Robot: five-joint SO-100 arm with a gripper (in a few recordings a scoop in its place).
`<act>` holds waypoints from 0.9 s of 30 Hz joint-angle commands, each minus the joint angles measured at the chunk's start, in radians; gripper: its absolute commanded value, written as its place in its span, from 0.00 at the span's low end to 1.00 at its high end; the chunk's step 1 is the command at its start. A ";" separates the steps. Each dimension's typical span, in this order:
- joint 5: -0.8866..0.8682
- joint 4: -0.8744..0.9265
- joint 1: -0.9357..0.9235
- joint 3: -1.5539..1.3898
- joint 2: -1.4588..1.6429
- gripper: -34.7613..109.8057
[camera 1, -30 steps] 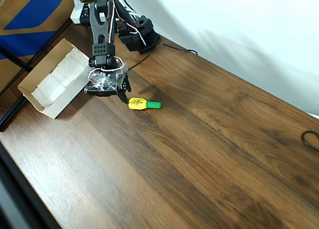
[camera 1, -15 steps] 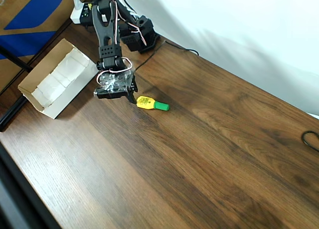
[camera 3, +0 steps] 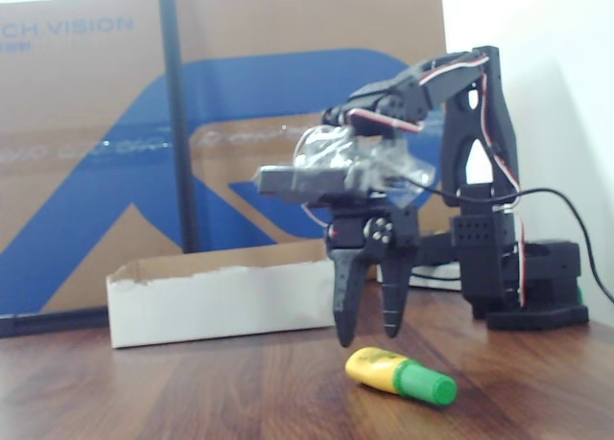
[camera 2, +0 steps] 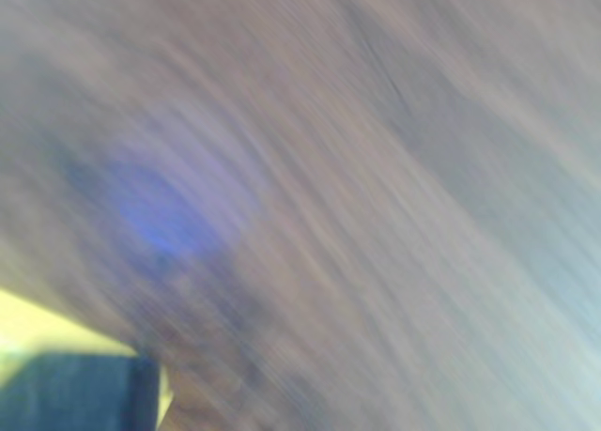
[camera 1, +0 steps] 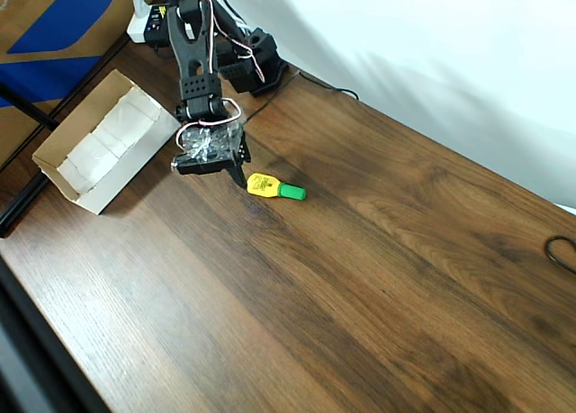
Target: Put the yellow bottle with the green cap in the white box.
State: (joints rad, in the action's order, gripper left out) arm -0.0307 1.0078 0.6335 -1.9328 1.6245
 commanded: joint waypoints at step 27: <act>-0.077 -0.058 0.101 -0.028 -0.084 0.45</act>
State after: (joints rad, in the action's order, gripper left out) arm -0.0982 0.9465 0.7363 -1.9850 1.5171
